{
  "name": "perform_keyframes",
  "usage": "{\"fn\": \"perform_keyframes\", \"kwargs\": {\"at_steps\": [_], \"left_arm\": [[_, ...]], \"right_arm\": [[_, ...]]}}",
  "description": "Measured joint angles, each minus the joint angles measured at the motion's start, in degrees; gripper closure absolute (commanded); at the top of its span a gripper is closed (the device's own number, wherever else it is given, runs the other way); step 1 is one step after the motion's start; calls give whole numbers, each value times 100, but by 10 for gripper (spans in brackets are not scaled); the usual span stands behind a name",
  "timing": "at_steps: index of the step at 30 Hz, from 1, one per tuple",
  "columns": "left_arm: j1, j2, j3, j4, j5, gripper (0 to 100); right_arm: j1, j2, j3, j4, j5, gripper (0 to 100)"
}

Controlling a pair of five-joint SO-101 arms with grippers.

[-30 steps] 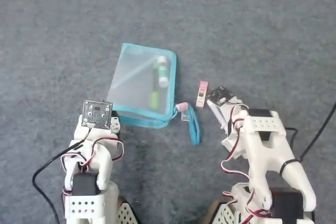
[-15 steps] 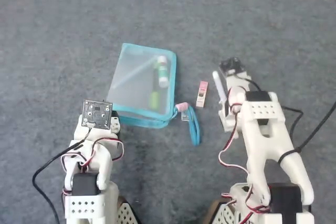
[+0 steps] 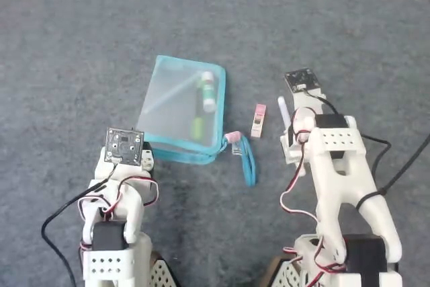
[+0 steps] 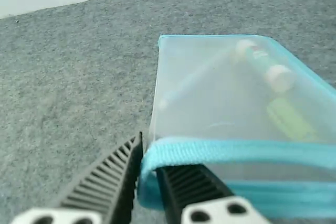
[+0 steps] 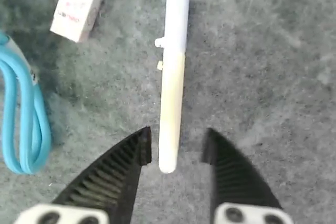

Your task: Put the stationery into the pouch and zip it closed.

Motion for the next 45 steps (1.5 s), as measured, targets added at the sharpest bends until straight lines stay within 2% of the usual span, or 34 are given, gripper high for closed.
{"fn": "perform_keyframes", "kwargs": {"at_steps": [12,34,41,43,45], "left_arm": [[0,0,0,0,0,988],[0,0,0,0,0,988],[0,0,0,0,0,988],[0,0,0,0,0,988],[0,0,0,0,0,988]], "right_arm": [[-334,264,457,-387,0,809],[-316,598,466,-580,0,809],[-334,1099,422,-598,0,809],[-308,1169,369,-598,0,829],[-229,1222,316,-598,0,890]]}}
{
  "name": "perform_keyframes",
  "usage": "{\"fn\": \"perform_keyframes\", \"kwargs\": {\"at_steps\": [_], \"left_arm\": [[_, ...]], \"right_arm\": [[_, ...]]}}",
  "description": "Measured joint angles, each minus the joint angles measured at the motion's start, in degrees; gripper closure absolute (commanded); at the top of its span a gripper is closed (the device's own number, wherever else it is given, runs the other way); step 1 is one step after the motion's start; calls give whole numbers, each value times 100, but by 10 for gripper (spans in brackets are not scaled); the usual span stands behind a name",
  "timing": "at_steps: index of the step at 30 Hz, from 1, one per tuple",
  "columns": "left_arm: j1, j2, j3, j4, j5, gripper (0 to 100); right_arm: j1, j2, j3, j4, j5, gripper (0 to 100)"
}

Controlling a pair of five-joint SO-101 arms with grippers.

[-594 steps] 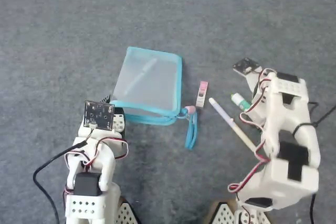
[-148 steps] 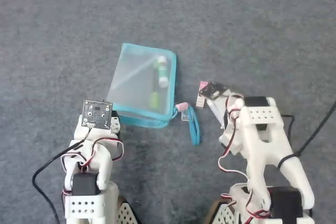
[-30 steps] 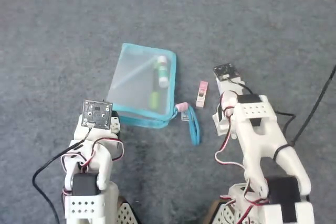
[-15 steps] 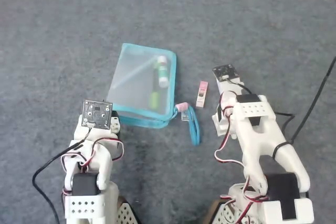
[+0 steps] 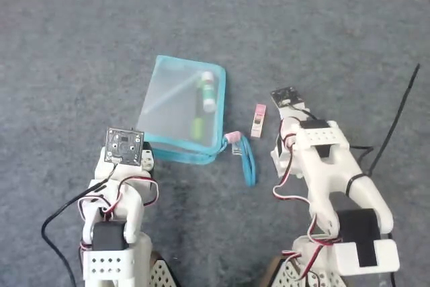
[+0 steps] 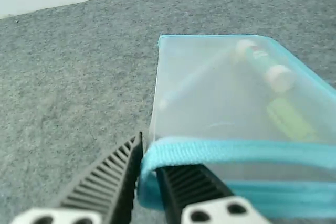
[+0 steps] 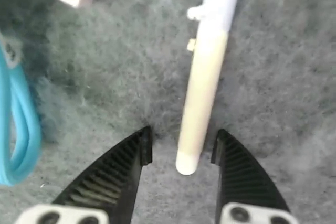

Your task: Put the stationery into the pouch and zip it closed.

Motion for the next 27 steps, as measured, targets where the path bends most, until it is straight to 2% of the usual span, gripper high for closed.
{"fn": "perform_keyframes", "kwargs": {"at_steps": [4,8,11,16,19,23,27], "left_arm": [[0,0,0,0,0,988],[0,0,0,0,0,988],[0,0,0,0,0,988],[0,0,0,0,0,988],[0,0,0,0,0,988],[0,0,0,0,0,988],[0,0,0,0,0,988]], "right_arm": [[211,9,-62,-18,0,995],[316,105,-132,26,0,992],[466,-79,-299,563,9,991],[431,-1618,-308,1662,422,991],[-105,-2936,-316,2400,695,991],[-1336,-4484,-316,3341,1512,991],[-2585,-5152,-316,4026,2084,991]]}}
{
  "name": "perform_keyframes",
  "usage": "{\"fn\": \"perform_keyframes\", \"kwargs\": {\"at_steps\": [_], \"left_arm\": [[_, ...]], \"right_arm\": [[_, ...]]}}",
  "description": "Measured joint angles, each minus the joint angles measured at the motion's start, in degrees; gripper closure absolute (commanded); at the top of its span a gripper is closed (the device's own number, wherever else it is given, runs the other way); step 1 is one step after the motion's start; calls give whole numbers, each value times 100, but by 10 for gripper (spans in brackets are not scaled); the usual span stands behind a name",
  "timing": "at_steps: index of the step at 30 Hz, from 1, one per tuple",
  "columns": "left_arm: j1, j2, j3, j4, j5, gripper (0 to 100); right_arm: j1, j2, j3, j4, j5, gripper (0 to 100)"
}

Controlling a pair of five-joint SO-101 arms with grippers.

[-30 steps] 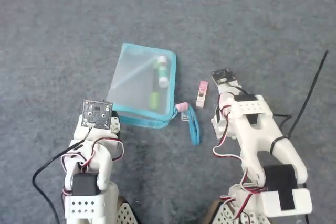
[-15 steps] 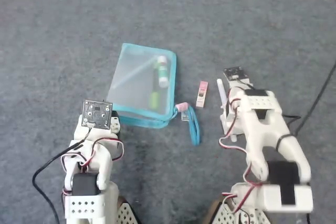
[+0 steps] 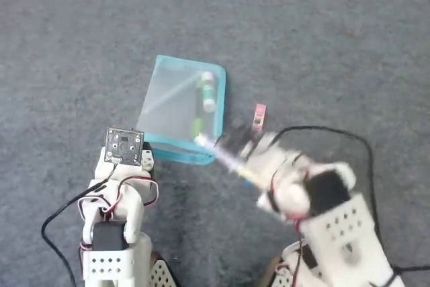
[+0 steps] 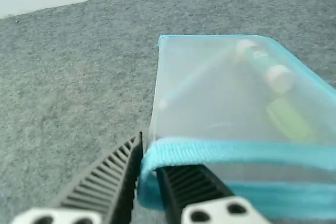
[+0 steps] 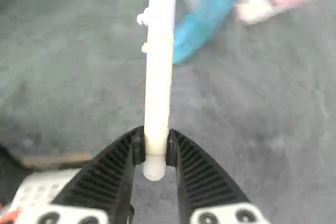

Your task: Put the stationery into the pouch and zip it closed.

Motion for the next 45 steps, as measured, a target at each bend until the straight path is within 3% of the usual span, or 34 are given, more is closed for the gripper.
{"fn": "perform_keyframes", "kwargs": {"at_steps": [4,9,18,24,28,32,38,45], "left_arm": [[0,0,0,0,0,988],[0,0,0,0,0,988],[0,0,0,0,0,988],[0,0,0,0,0,988],[0,0,0,0,0,988],[88,0,0,0,62,988],[1073,0,0,193,70,988],[1275,0,0,193,70,988]], "right_arm": [[-563,62,-18,105,44,991],[-580,738,-457,105,18,991],[-607,2171,-2048,105,-1134,991],[-404,2664,-2611,404,-1213,991],[369,2488,-2523,501,-932,991],[1793,2321,-2075,466,-308,991],[3771,2321,-1055,-387,290,991],[4158,2321,378,-1670,440,991]]}}
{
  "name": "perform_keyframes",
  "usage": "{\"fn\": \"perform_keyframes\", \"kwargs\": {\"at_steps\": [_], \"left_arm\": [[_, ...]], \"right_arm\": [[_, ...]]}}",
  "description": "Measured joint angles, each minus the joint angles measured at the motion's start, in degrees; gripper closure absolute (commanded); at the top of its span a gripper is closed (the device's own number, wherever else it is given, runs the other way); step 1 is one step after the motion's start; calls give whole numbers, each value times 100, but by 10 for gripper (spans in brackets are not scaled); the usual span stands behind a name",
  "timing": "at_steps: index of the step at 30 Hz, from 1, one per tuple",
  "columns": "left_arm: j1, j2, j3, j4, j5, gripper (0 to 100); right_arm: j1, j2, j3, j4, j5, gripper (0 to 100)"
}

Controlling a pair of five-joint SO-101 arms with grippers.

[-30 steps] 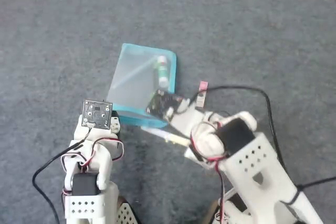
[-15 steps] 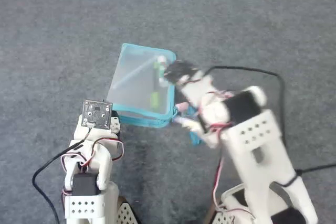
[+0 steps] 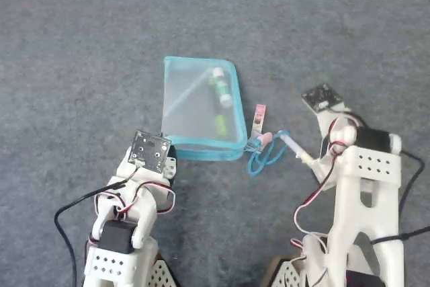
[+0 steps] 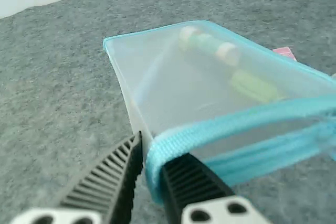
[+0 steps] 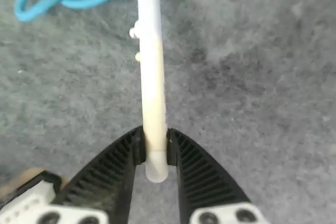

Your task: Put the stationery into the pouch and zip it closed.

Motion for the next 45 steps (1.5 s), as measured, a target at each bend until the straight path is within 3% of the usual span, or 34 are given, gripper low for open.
{"fn": "perform_keyframes", "kwargs": {"at_steps": [7,14,24,31,36,45], "left_arm": [[0,0,0,0,0,988],[0,0,0,0,0,988],[-220,0,0,0,0,988],[-237,0,0,0,0,988],[-264,0,0,0,0,988],[-273,0,0,0,0,988]], "right_arm": [[-176,9,545,-510,0,976],[-1152,1029,545,-818,0,831],[-1442,1662,545,-1336,-44,832],[-1336,1987,536,-1442,-404,848],[-1257,2374,413,-1697,-466,997],[-431,2382,325,-1574,-369,991]]}}
